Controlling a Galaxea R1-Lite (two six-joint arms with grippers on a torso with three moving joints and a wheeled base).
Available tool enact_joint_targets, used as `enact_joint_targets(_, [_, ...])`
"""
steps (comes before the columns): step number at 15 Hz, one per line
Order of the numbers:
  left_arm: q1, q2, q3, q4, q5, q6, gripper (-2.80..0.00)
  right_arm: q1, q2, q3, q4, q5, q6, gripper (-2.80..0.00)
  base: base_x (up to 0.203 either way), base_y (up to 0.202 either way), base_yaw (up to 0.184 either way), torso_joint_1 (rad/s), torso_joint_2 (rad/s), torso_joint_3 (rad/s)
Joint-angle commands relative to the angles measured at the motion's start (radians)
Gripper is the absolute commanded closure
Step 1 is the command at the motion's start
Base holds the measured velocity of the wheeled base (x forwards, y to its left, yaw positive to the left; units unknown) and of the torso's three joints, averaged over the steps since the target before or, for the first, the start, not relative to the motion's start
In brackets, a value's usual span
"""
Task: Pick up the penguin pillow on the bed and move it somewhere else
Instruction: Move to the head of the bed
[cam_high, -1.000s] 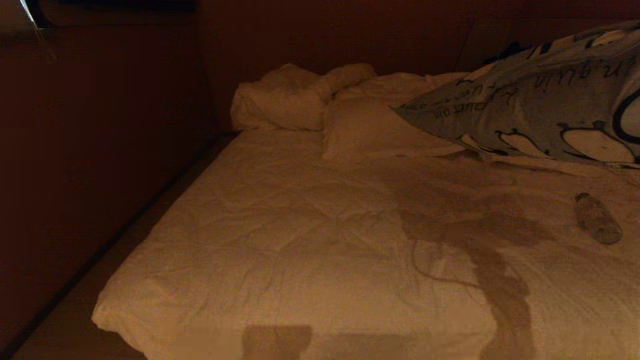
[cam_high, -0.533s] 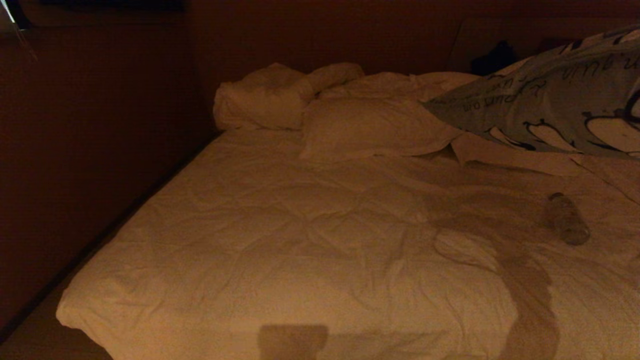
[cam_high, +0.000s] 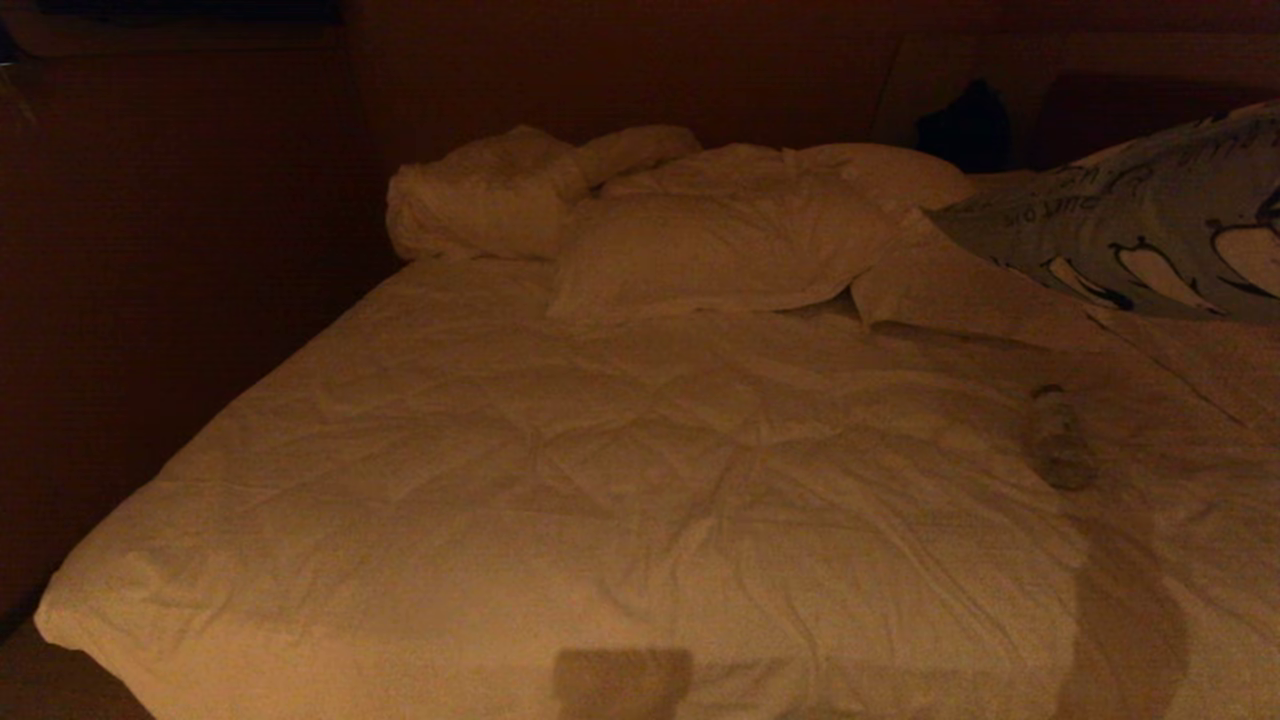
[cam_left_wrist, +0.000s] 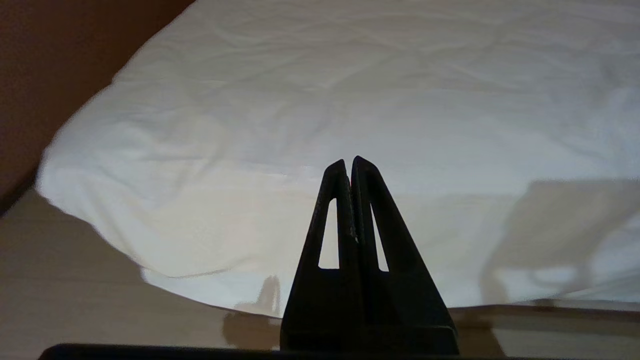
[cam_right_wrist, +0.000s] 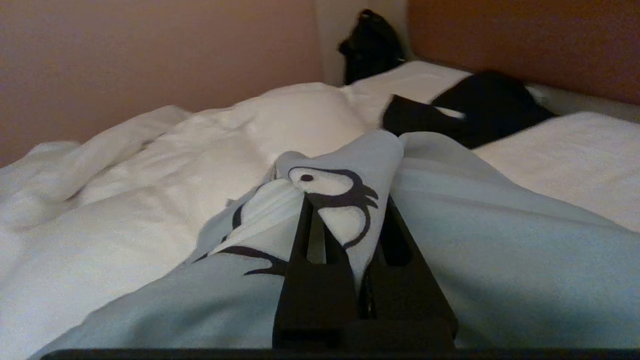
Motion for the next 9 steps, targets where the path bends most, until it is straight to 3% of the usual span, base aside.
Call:
enact_joint_targets(1, [0.000, 0.000, 0.000, 0.000, 0.000, 0.000, 0.00, -0.022, 0.060, -0.026, -0.004, 0.008, 0.016, 0.00, 0.000, -0.193, -0.002, 0.009, 0.00, -0.001])
enact_joint_targets(9, [-0.001, 0.000, 0.000, 0.000, 0.000, 0.000, 0.00, -0.078, 0.146, -0.123, 0.000, 0.007, 0.056, 0.00, 0.000, -0.195, 0.001, 0.003, 0.00, 0.002])
